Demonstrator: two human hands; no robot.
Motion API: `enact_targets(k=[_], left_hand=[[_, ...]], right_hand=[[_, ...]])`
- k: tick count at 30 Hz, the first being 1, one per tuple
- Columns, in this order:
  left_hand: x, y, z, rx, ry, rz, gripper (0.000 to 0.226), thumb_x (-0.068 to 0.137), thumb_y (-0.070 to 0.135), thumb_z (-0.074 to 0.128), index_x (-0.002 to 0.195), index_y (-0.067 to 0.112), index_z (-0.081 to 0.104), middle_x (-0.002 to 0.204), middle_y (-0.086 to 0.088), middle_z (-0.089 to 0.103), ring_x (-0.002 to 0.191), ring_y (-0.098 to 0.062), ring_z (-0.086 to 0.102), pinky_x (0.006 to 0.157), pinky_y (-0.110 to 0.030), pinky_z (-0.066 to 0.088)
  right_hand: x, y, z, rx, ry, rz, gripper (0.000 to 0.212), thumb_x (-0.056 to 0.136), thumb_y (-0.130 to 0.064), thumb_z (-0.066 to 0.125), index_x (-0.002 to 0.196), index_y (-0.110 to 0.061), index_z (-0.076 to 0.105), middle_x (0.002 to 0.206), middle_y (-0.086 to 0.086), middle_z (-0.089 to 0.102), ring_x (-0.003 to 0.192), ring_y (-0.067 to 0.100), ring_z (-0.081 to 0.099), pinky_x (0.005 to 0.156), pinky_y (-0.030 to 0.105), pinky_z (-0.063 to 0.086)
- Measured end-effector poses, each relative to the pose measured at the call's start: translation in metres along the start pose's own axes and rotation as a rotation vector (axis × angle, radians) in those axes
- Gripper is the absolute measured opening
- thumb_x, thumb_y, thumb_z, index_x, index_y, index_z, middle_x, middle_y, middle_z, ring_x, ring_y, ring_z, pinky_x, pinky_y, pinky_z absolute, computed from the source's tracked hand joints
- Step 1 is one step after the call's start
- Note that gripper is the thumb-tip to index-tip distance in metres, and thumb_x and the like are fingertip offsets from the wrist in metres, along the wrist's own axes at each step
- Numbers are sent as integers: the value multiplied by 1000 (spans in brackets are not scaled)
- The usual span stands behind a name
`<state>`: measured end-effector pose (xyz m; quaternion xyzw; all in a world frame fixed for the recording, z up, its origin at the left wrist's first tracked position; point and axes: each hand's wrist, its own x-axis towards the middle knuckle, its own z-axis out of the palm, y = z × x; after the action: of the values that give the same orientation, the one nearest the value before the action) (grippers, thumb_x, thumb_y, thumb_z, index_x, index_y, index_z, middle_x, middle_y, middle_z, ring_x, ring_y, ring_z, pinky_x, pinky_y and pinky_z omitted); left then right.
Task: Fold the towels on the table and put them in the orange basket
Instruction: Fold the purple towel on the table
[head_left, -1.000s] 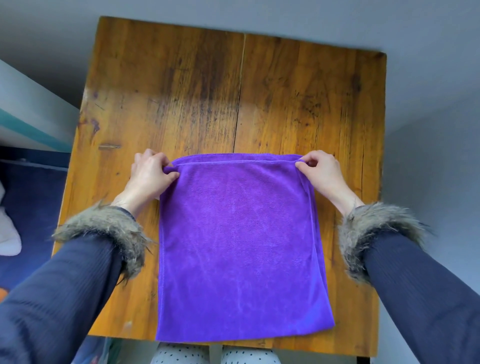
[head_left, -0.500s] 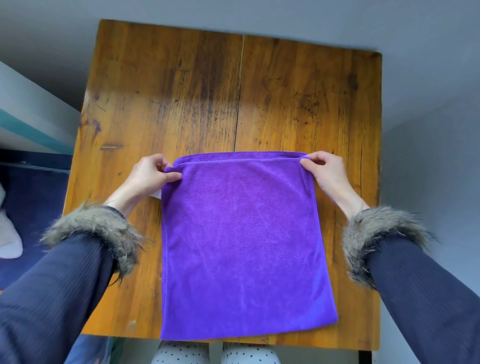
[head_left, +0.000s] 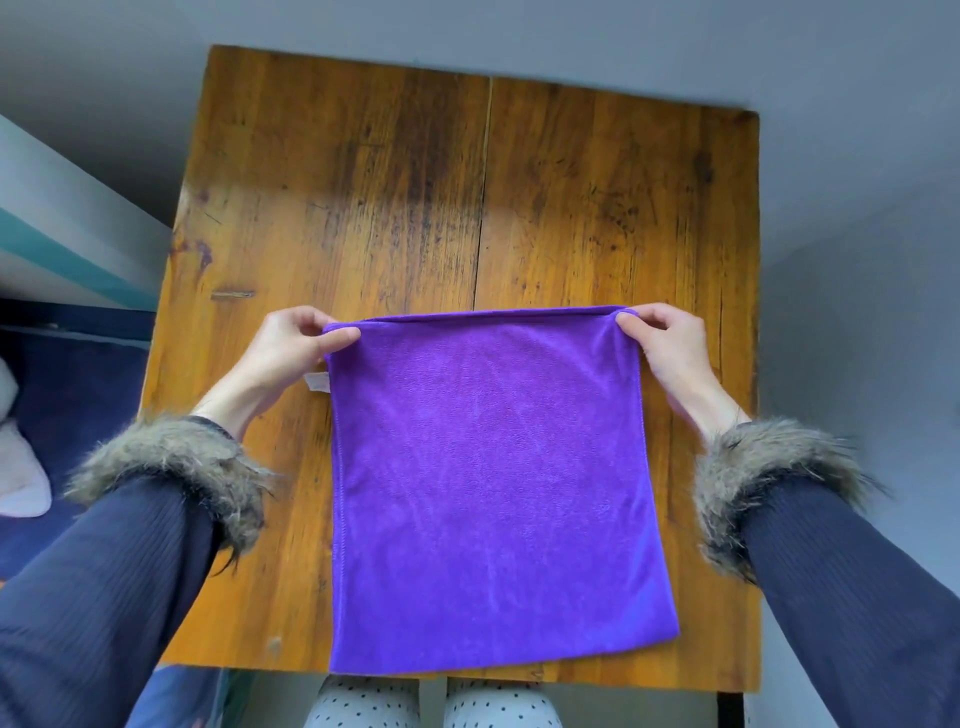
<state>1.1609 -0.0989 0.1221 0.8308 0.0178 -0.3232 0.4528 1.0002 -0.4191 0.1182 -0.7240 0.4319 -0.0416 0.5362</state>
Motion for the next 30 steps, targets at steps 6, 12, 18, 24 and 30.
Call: enact_targets(k=[6,12,18,24,30], left_hand=[[-28,4,-21,-297,-19,-8,12,86,12,63,75,10,58,73,-2,64,72,-11,59,77,-22,48],[-60,40,-45,-559,-5,84,36,88,1,53,55,17,57,54,3,59,54,-7,54,58,-15,46],[-86,97,-78,-538,-16,292,41,86,-2,54,52,18,62,57,2,63,58,-7,58,63,-17,50],[-106,145,-112,-255,117,498,6,79,11,71,76,14,69,69,4,71,64,-10,62,62,-24,51],[-120,178,-128,-259,194,611,8,78,1,69,78,8,66,64,9,70,59,0,63,63,-12,52]], right_hand=[[-19,-12,-23,176,44,55,17,86,-6,61,72,-15,66,74,-1,62,71,9,53,72,23,43],[-55,-61,-56,357,24,7,16,86,-3,58,74,-10,66,75,7,64,75,17,56,76,29,46],[-81,-124,-87,424,-13,-112,10,88,-2,57,85,-5,66,85,13,66,79,19,61,79,27,52],[-92,-179,-109,483,43,-261,18,87,3,55,83,-11,65,64,-8,70,63,1,62,65,12,50],[-102,-212,-118,557,28,-342,21,87,7,54,80,-11,63,63,-7,70,63,1,64,66,12,51]])
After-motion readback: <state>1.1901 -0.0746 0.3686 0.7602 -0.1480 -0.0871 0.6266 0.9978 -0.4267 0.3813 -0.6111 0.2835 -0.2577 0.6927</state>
